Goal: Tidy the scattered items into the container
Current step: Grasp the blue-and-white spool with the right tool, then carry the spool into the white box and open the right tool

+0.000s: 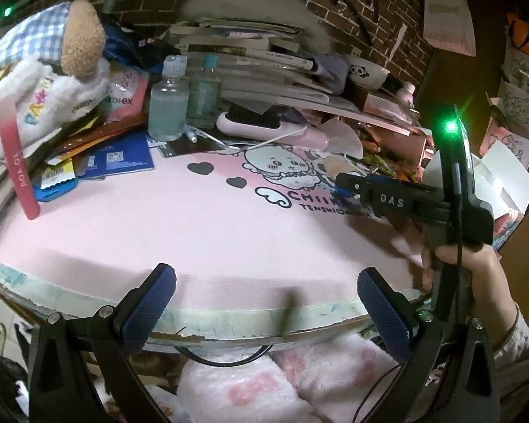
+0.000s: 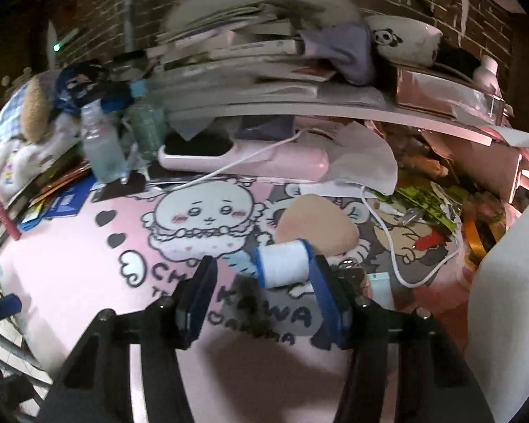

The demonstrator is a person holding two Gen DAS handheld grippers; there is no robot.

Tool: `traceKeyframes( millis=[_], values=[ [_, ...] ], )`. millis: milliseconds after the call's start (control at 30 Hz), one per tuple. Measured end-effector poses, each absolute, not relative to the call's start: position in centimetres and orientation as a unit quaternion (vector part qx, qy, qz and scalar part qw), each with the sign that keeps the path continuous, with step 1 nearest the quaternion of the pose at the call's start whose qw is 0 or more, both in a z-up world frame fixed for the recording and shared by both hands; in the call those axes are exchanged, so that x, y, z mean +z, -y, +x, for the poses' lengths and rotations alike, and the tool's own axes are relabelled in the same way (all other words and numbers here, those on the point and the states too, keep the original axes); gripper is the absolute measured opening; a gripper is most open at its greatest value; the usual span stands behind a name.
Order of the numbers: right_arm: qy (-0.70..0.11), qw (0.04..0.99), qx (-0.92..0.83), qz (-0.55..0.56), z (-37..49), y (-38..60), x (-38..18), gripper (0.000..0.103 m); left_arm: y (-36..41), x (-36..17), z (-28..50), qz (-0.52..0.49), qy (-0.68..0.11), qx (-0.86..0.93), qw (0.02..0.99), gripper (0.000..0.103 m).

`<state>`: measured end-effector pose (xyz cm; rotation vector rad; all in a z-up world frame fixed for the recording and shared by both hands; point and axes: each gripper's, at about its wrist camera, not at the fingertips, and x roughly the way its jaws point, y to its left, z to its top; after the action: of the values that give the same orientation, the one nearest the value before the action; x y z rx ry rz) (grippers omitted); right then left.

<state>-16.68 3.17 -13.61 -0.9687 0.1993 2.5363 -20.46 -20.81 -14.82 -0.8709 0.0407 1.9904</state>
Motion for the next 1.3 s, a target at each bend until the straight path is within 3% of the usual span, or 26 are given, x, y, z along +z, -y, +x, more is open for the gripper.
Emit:
traceKeyframes(
  millis=[533,633,733,1300],
  values=[
    [-0.125,0.2,0.896,-0.377,-18.8,-5.1,-14.8,0.053,20.8,-15.4,-21.3,-0.359,-0.01,0.805,0.472,0.103],
    [-0.129,0.193,0.897,-0.376,-18.9,-5.2,-14.8,0.04,20.8,-15.4,-21.2,-0.359,-0.009,0.804,0.475,0.103],
    [-0.127,0.177,0.901,-0.376,-19.0,-4.8,-14.8,0.038,20.8,-15.4,-21.2,-0.359,-0.01,0.804,0.474,0.103],
    [-0.039,0.07,0.933,-0.352,-15.8,2.7,-11.3,0.038,20.9,-15.4,-21.1,-0.361,-0.011,0.807,0.467,0.103]
  ],
)
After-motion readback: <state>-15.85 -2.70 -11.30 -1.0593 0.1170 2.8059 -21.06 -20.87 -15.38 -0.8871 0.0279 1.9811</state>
